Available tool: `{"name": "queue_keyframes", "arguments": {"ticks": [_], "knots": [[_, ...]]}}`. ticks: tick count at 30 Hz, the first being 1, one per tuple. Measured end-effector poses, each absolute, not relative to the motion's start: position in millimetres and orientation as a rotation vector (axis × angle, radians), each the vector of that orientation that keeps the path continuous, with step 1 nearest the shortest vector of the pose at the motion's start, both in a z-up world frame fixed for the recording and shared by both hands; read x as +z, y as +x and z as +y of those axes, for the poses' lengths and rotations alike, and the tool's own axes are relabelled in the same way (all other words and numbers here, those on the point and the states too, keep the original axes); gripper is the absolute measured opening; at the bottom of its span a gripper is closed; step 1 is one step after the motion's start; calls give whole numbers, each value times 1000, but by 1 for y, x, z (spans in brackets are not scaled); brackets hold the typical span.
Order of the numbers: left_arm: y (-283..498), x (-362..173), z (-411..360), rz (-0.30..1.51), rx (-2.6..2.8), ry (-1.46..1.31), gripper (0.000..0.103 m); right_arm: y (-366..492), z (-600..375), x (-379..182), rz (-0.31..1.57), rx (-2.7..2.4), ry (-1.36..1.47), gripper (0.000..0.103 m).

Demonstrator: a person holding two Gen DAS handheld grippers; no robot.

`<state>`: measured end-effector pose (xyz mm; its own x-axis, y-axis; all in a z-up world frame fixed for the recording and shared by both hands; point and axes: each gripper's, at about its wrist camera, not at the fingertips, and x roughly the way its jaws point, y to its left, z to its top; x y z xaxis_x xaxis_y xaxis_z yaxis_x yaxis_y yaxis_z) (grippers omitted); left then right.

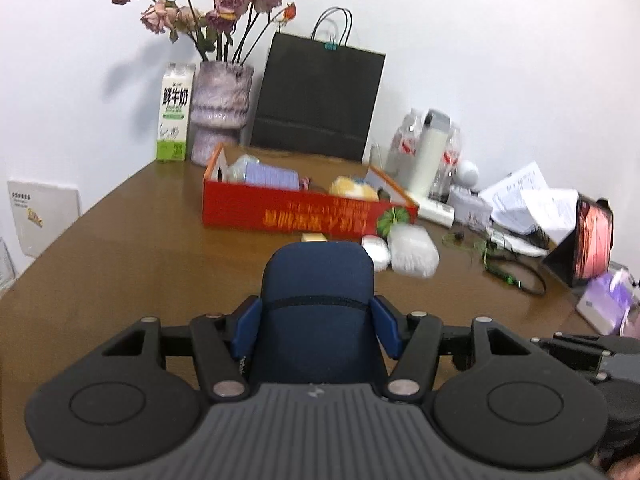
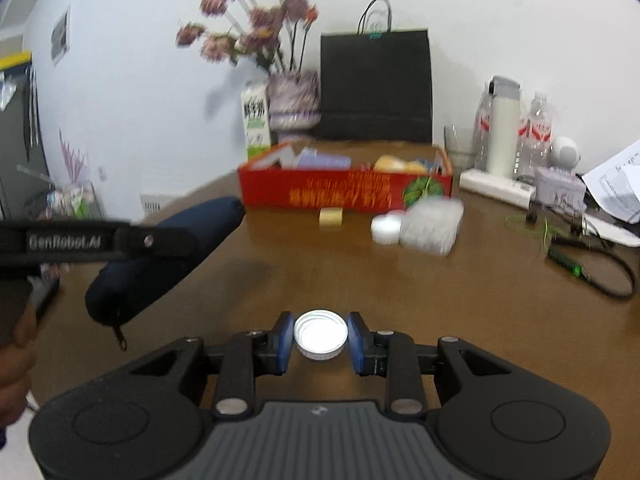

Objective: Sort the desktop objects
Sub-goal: 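Carry navy case and bottle cap over the box and open both tools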

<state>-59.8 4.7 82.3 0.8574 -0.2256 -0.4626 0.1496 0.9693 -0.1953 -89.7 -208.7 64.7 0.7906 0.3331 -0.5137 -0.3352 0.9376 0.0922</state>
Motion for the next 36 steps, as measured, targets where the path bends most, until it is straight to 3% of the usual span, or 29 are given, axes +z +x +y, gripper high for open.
{"name": "queue_keyframes", "arguments": {"ticks": [7, 11, 21, 25, 29, 34, 36], "knots": [[50, 142, 17, 416, -181, -151, 61, 14, -216, 132, 425, 365, -11, 27], [143, 160, 14, 450, -148, -107, 61, 121, -209, 155, 472, 353, 26, 27], [285, 80, 7, 692, -85, -61, 62, 336, -185, 121, 692, 258, 56, 27], [306, 53, 1, 767, -102, -88, 70, 387, -181, 84, 790, 209, 63, 28], [308, 71, 15, 695, -112, -113, 79, 399, -187, 68, 821, 191, 89, 54], [306, 102, 22, 675, -88, -133, 91, 380, -194, 87, 769, 193, 95, 56], [299, 106, 21, 695, -75, -128, 94, 365, -194, 99, 756, 188, 79, 62]]}}
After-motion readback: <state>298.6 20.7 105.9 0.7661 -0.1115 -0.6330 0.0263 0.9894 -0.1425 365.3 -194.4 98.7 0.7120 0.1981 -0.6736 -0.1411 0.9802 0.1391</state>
